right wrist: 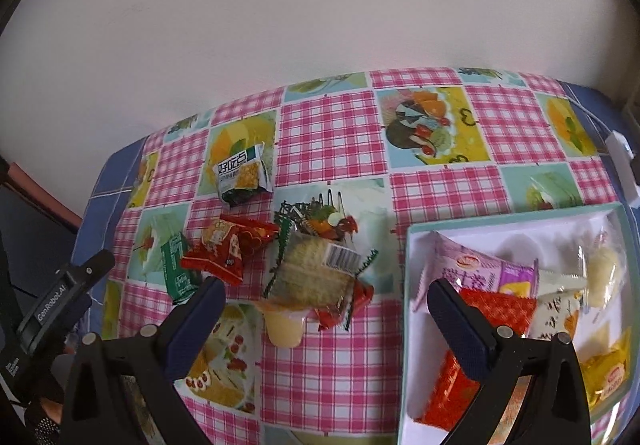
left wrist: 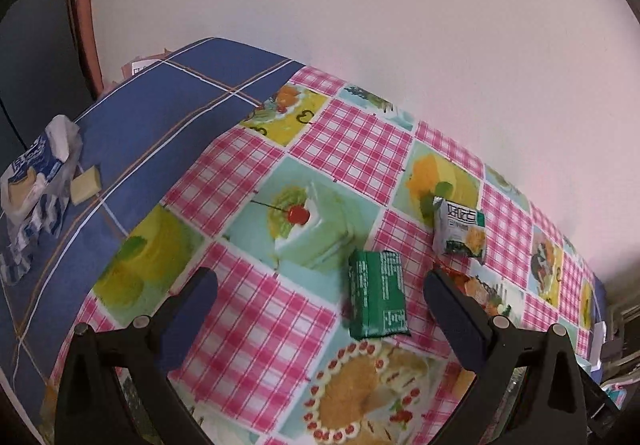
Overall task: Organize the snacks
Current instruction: 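Grasp the green packet with the left tool while the right tool grasps the clear-wrapped biscuit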
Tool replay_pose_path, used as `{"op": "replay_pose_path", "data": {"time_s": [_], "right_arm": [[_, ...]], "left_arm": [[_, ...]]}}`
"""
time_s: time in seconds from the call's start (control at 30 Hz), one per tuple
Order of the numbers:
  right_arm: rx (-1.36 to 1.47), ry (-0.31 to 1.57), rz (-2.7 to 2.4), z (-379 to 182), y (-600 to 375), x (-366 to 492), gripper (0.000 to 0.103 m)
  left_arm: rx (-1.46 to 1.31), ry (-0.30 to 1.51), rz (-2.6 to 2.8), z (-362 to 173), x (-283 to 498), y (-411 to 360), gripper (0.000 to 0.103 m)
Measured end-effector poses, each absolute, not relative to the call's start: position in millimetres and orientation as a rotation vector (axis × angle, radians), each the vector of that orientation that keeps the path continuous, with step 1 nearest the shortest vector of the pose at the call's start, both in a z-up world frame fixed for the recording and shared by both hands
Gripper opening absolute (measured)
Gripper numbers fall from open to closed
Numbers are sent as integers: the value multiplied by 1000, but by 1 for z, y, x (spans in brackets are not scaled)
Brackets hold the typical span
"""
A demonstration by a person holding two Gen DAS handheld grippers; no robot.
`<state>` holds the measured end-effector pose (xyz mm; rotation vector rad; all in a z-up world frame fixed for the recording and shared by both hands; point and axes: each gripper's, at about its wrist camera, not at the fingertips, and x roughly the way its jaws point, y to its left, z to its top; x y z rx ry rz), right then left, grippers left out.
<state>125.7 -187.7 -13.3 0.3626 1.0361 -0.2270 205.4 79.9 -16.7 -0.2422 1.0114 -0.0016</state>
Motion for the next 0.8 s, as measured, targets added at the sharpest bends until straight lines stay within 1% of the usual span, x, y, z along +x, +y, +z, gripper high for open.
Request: {"op": "replay_pose_path", "data": {"time_s": [0.2, 0.3, 0.37, 0.4, 0.43, 0.47, 0.53, 0.6, 0.67, 0.7, 0.77, 0.8], "right_arm": [[339, 1066, -234, -26, -184, 145, 102], [343, 1089, -239, -36, -185, 152, 97], [342, 1104, -239, -42, -184, 156, 94], [339, 1111, -240, -45, -184, 158, 93], [336, 1117, -243, -48, -184, 159, 91], [333, 1124, -246, -51, -184, 161, 86], [334, 1135, -249, -56, -184, 163, 83], [331, 1139, -249, -61, -184, 165, 82], [319, 1146, -256, -65, -184, 167, 75], [321, 1147, -256, -67, -184, 167, 74], [329, 1143, -256, -69, -185, 167, 73], [328, 1142, -256, -70, -185, 168, 72]], "left_arm": [[-199, 1053, -6, -38, 221, 64, 102], [-208, 1100, -24, -52, 227, 52, 102], [-207, 1126, -34, -63, 231, 44, 100], [-207, 1133, -38, -66, 232, 40, 96], [-204, 1141, -41, -70, 234, 37, 86], [-197, 1150, -44, -73, 236, 33, 79], [-179, 1165, -51, -80, 240, 27, 78], [-170, 1169, -50, -84, 241, 23, 75], [-132, 1157, -43, -83, 243, 17, 63], [-129, 1154, -47, -83, 244, 16, 59], [-117, 1151, -42, -82, 244, 13, 45], [-110, 1150, -37, -82, 244, 12, 42]]}}
